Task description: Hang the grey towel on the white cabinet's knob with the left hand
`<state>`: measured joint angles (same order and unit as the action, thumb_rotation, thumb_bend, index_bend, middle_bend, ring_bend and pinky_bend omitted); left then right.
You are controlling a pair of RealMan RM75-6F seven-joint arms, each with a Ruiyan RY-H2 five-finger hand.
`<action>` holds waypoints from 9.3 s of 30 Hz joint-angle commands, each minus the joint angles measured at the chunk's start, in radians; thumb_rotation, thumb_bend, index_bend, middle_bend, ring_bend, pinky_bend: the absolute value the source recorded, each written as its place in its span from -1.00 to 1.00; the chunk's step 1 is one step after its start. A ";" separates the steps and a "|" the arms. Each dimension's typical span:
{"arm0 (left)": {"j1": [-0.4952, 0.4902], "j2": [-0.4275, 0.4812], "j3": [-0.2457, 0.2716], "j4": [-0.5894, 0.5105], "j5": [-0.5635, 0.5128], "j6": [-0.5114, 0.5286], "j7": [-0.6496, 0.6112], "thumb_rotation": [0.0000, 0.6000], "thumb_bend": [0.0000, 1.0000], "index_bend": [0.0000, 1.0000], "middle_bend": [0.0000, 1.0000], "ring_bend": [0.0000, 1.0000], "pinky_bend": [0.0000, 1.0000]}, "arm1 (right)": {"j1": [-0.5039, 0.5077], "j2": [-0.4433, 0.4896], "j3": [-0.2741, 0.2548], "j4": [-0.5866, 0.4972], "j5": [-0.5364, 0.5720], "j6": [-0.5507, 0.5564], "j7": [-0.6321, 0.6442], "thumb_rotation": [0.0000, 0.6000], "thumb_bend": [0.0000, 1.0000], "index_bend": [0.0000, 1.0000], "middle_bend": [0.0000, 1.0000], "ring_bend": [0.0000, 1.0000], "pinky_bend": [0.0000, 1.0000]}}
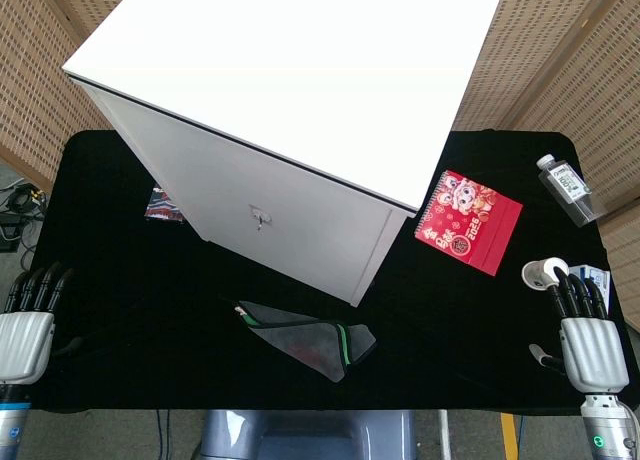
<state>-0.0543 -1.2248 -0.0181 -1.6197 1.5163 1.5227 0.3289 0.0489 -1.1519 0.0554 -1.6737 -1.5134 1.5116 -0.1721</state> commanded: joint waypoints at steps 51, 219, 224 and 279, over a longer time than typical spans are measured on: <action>-0.256 -0.162 -0.042 -0.022 -0.058 -0.381 0.176 1.00 -0.95 -0.45 0.69 0.60 0.39 | -0.004 0.020 0.014 -0.007 0.022 0.003 0.073 1.00 -0.84 -1.00 -1.00 -1.00 -1.00; -0.805 -0.407 -0.060 0.592 0.533 0.102 0.109 1.00 -0.11 0.61 0.69 0.60 0.35 | -0.006 0.033 0.020 -0.005 -0.003 0.021 0.173 1.00 -0.84 -1.00 -1.00 -1.00 -1.00; -0.806 -0.412 -0.063 0.593 0.518 0.094 0.105 1.00 -0.11 0.61 0.69 0.60 0.35 | -0.006 0.032 0.018 -0.007 -0.004 0.021 0.172 1.00 -0.84 -1.00 -1.00 -1.00 -1.00; -0.185 -0.158 0.178 0.079 0.119 0.226 0.071 1.00 -0.95 -0.96 -1.00 -1.00 -1.00 | 0.001 0.020 0.018 -0.002 0.017 0.000 0.104 1.00 -0.84 -1.00 -1.00 -1.00 -1.00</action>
<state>-0.2935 -1.4435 0.1282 -1.4524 1.7273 1.7960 0.4336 0.0492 -1.1306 0.0737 -1.6753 -1.5002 1.5155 -0.0642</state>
